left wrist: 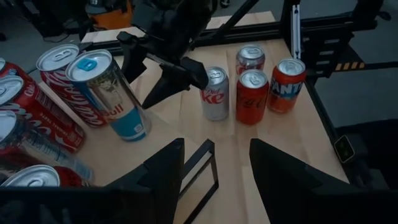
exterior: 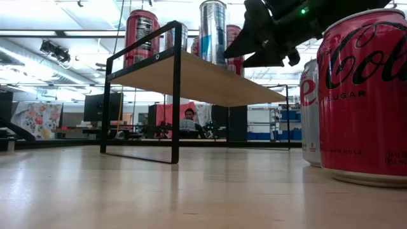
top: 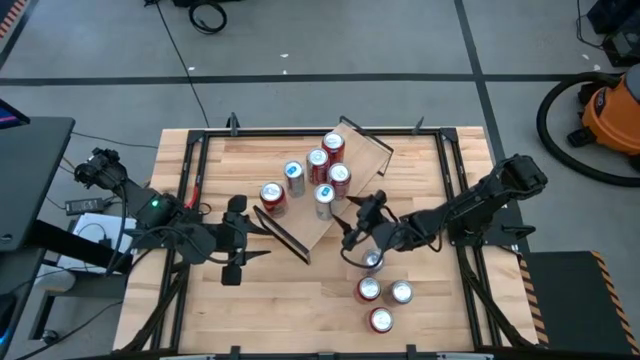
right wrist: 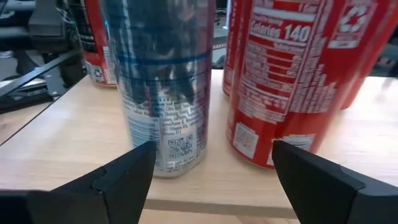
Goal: Place canned beverage on shelf
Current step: Adjust the soda cans on the shelf, then put the red-silver soda can on the shelf
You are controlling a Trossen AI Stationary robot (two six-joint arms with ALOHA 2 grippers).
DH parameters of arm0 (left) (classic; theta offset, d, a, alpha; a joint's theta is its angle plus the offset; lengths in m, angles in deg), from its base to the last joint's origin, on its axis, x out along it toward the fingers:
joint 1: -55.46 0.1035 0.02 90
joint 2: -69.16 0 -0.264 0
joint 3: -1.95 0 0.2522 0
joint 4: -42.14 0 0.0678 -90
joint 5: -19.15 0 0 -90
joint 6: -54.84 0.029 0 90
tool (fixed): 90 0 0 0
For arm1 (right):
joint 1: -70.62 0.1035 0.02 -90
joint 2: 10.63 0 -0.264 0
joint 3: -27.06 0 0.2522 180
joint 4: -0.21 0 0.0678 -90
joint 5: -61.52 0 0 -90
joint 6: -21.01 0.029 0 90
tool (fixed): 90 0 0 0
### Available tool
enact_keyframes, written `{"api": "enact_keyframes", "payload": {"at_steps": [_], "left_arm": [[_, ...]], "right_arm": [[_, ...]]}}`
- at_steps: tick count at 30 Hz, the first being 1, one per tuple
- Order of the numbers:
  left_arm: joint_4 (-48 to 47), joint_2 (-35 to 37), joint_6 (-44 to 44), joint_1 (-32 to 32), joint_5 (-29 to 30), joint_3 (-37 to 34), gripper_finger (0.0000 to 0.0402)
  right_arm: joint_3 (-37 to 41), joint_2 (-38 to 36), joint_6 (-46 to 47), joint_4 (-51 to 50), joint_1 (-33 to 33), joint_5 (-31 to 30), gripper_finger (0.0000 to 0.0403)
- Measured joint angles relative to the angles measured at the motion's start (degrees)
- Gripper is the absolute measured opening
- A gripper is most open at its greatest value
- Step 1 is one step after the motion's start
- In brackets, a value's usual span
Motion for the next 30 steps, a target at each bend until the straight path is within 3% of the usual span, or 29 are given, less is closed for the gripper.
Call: {"api": "enact_keyframes", "payload": {"at_steps": [21, 30], "left_arm": [[0.0, 0.0, 0.6, 0.0, 0.0, 0.0, 0.0192], [-0.3, 0.0, 0.7, 0.0, 0.0, 0.0, 0.0192]], "right_arm": [[0.0, 0.0, -2.6, 1.9, -4.2, 5.8, 0.0333], [0.1, -3.8, -3.2, -2.6, 0.0, 1.9, 0.0333]]}}
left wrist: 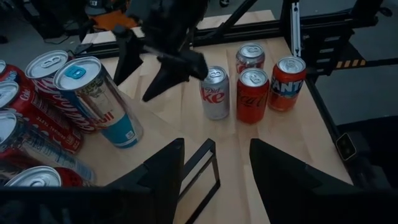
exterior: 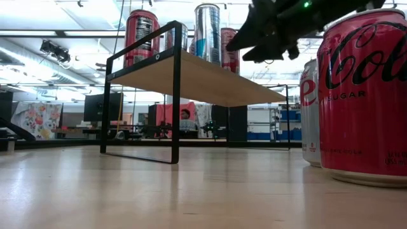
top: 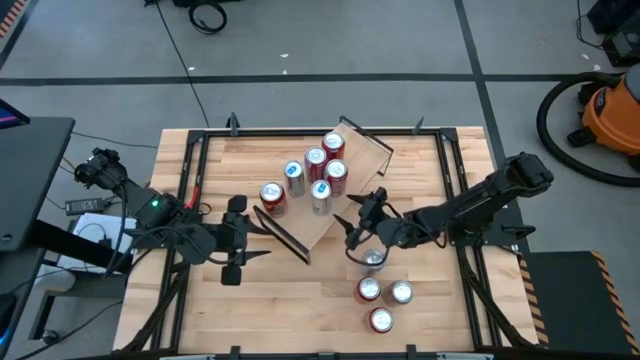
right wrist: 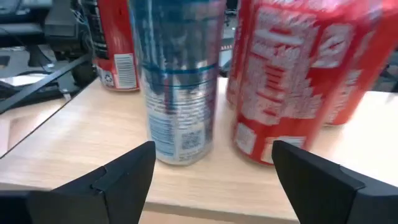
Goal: Place canned beverage on shelf
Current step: Put the red-silver soda can on the shelf
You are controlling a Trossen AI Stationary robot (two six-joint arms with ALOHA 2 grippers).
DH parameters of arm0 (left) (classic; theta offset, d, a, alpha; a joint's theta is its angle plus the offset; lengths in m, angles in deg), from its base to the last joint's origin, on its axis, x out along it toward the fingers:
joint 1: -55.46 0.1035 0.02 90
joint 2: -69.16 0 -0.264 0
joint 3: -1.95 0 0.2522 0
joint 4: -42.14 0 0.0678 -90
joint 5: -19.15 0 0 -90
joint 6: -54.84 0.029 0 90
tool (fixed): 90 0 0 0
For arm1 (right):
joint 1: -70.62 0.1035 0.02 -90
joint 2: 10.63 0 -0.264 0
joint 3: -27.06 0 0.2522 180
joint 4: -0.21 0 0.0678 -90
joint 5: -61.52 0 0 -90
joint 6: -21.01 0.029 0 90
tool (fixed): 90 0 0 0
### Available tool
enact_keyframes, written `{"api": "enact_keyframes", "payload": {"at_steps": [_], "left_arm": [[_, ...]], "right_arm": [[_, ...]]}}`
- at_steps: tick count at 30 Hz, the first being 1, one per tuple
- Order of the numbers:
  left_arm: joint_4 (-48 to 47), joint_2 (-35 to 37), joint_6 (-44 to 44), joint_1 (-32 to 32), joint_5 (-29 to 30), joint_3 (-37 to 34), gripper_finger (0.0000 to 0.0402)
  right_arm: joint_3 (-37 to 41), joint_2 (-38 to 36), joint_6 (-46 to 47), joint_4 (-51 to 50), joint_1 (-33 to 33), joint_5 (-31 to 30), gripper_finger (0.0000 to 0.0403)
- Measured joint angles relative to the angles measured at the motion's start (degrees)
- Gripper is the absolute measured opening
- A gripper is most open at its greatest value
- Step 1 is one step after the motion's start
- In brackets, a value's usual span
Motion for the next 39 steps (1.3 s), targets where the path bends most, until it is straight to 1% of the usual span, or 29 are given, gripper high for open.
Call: {"api": "enact_keyframes", "payload": {"at_steps": [3, 9, 11, 14, 16, 20, 24, 26, 29, 34, 39], "left_arm": [[-0.7, -0.2, 0.2, 0.1, 0.8, 0.0, 0.0192], [1.3, -1.5, 3.1, -0.9, 1.3, -0.1, 0.0192], [2.9, -2.2, 4.8, -1.7, 1.4, -0.1, 0.0192], [5.9, -3.9, 7.9, -2.7, 1.4, 0.0, 0.0192], [7.2, -5.3, 8.9, -3.6, 1.4, -0.1, 0.0192], [9.2, -8.4, 9.6, -4.2, 1.4, 0.0, 0.0192], [10.3, -11.0, 9.3, -4.2, 1.4, -0.1, 0.0192], [10.2, -12.0, 8.8, -4.2, 1.4, 0.0, 0.0192], [10.2, -12.9, 8.3, -4.2, 1.4, 0.0, 0.0192], [10.2, -12.8, 6.9, -4.9, 1.4, 0.0, 0.0192], [10.2, -12.8, 6.3, -5.5, 1.4, 0.0, 0.0192]], "right_arm": [[0.0, -2.9, 0.4, -4.2, 1.9, -1.3, 0.0333], [0.0, -9.9, 6.1, -15.0, 5.8, -1.4, 0.0333], [0.0, -11.4, 7.8, -17.9, 7.1, 0.6, 0.0333], [-0.6, -12.1, 10.7, -22.0, 8.3, 6.8, 0.0333], [-3.1, -10.8, 13.2, -27.9, 8.9, 10.6, 0.0333], [-10.8, -5.5, 16.3, -42.8, 10.1, 15.5, 0.0333], [-18.7, -1.3, 17.6, -52.6, 10.5, 21.6, 0.0333], [-20.8, 0.6, 18.2, -55.6, 10.5, 24.6, 0.0334], [-21.7, 2.4, 19.8, -58.1, 10.5, 27.3, 0.0342], [-21.7, 4.8, 23.1, -60.7, 10.5, 28.2, 0.0367], [-20.9, 4.8, 25.7, -62.1, 10.7, 28.3, 0.0389]]}}
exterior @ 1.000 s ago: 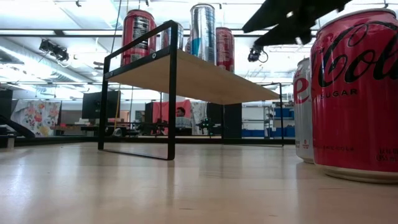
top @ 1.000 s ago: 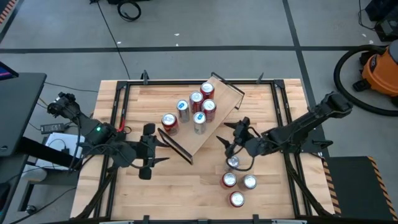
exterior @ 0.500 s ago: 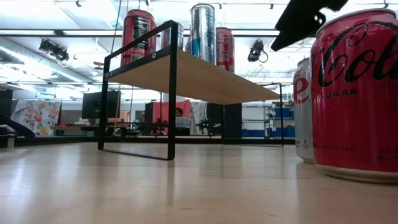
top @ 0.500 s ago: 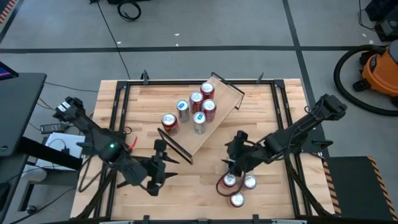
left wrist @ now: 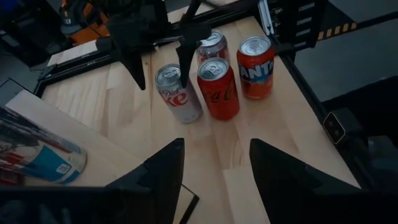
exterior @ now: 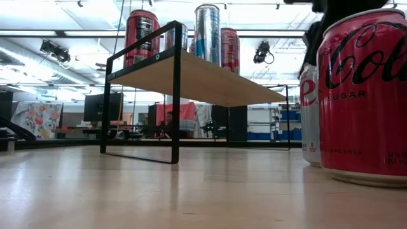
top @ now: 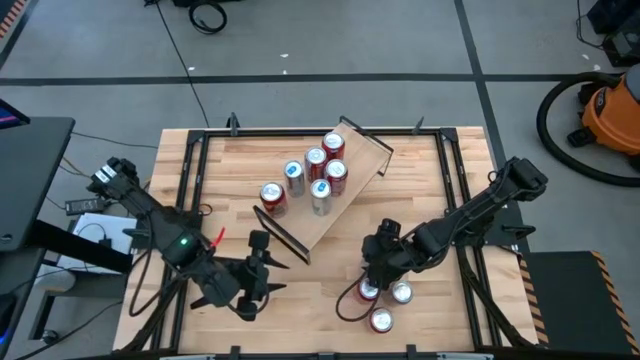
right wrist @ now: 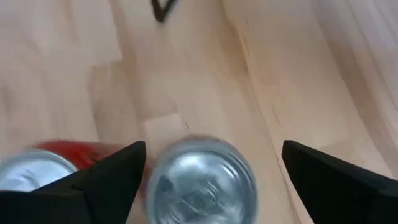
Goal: Place canned beverage on shelf
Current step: Put the red-silver soda can on the shelf
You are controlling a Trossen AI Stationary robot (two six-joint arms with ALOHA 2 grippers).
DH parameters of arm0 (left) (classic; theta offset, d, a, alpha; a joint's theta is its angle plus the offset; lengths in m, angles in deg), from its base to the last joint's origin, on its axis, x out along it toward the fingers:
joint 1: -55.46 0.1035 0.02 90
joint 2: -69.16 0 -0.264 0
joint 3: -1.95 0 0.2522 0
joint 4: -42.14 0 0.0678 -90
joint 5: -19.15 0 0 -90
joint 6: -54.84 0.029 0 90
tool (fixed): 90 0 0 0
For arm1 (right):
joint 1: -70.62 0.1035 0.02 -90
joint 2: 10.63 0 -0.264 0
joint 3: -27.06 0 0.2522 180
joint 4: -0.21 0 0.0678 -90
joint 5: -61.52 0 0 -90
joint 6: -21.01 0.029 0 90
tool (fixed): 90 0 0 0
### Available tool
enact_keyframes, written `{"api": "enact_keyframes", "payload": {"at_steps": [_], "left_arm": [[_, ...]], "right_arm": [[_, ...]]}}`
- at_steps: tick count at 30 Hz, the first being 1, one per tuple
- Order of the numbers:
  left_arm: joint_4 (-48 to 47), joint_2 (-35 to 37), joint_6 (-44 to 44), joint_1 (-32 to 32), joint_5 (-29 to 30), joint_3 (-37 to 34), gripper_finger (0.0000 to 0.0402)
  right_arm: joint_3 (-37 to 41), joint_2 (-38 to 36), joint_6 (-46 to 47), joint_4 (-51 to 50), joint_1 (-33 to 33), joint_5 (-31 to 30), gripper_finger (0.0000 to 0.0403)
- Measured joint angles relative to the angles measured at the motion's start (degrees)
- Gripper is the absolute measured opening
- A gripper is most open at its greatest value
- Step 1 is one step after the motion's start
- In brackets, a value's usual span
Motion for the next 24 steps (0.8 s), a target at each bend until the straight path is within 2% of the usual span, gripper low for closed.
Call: {"api": "enact_keyframes", "payload": {"at_steps": [8, 16, 21, 24], "left_arm": [[-0.2, 0.0, -0.4, 0.0, 0.0, 0.0, 0.0192], [0.0, 0.0, -0.4, 0.9, 0.0, 0.0, 0.0192], [0.1, 0.0, 1.2, 2.1, 0.0, 0.0, 0.0192], [0.1, 0.0, 3.5, 3.5, 0.0, 0.0, 0.0192]], "right_arm": [[0.3, 0.0, 1.9, -1.8, 0.7, -0.1, 0.0387], [6.1, 0.0, 4.7, 1.6, 0.3, 2.3, 0.0355], [7.2, -0.1, 4.2, 2.0, 0.3, 0.1, 0.0321], [7.3, -0.2, 2.7, 1.3, 0.3, -2.1, 0.0317]]}}
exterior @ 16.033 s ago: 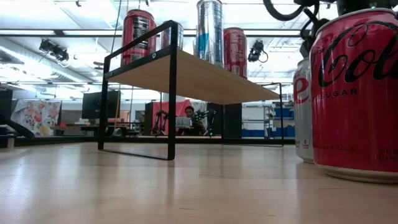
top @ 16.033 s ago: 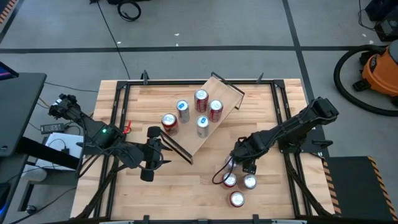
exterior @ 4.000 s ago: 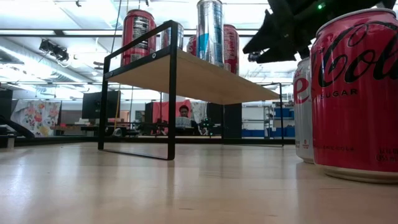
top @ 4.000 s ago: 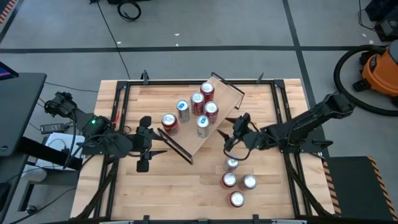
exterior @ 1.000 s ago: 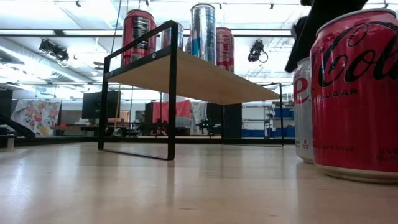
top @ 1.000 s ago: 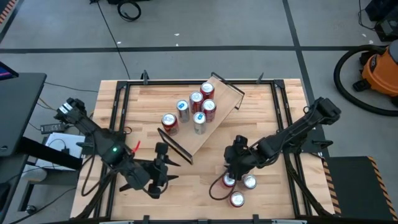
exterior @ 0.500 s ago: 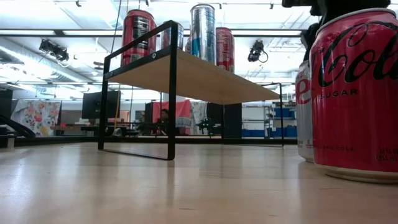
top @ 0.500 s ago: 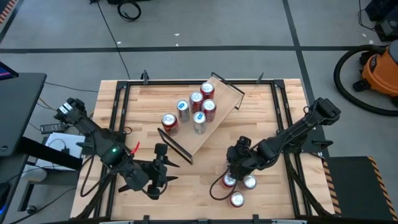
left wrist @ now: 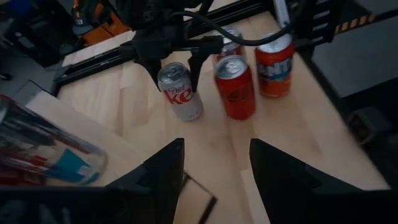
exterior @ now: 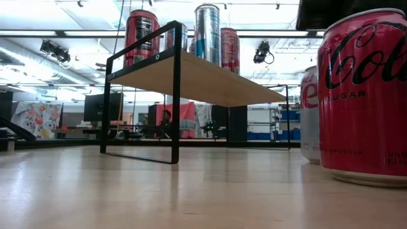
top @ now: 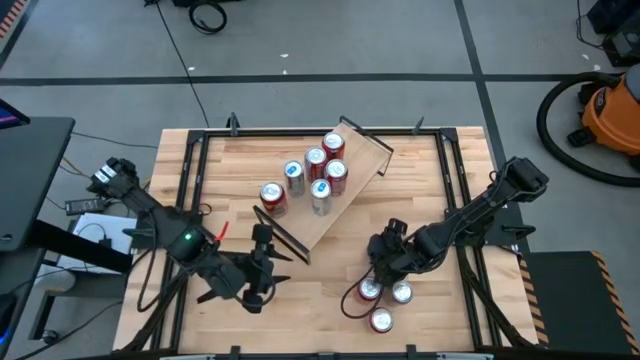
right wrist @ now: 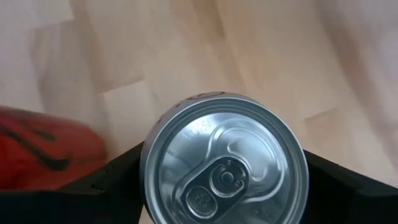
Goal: Place canned beverage on shelf
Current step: Put the red-silver soda can on the shelf
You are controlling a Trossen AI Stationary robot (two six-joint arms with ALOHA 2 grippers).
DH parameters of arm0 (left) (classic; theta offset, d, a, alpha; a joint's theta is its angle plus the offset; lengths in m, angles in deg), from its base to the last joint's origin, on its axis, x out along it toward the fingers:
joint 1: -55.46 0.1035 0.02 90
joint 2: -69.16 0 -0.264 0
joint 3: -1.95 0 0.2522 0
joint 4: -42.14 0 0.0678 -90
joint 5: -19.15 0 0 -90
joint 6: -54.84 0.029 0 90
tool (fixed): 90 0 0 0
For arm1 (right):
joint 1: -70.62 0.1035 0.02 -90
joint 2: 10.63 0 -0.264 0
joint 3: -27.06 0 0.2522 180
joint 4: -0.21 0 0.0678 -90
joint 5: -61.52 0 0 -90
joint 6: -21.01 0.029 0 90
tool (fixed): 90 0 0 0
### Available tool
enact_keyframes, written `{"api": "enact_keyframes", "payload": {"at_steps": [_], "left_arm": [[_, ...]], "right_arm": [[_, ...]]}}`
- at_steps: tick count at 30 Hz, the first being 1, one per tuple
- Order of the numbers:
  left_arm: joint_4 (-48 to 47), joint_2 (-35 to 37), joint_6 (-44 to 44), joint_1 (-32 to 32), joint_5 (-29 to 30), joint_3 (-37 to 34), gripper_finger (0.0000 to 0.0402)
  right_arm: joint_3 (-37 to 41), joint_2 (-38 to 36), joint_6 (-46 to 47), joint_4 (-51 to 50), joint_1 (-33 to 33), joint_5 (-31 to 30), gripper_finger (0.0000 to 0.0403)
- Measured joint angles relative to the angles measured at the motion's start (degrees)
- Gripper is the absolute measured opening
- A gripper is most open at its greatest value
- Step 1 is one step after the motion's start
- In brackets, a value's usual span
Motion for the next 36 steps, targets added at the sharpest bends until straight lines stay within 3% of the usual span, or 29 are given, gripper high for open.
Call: {"api": "enact_keyframes", "payload": {"at_steps": [6, 13, 19, 26, 36], "left_arm": [[0.2, 0.0, 10.5, 1.9, 0.0, 0.0, 0.0192], [5.7, 0.0, 17.0, 7.1, -14.6, 0.1, 0.0192], [6.8, 0.1, 16.8, 7.1, -16.7, -0.9, 0.0192], [20.0, 4.5, 16.1, 6.0, -15.8, -14.4, 0.0192], [18.9, 22.9, 15.7, 3.9, -12.9, -26.4, 0.0192]], "right_arm": [[0.3, -4.6, -3.4, -4.7, -0.9, -2.9, 0.0321], [-0.4, -16.9, -9.6, -7.8, -7.2, -3.6, 0.0323], [-5.8, -22.8, -14.9, -12.9, -13.4, -1.2, 0.0325], [-18.4, -19.7, -24.7, -20.4, -22.5, -0.6, 0.0326], [-33.3, -8.2, -41.4, -20.4, -43.8, 9.6, 0.0326]]}}
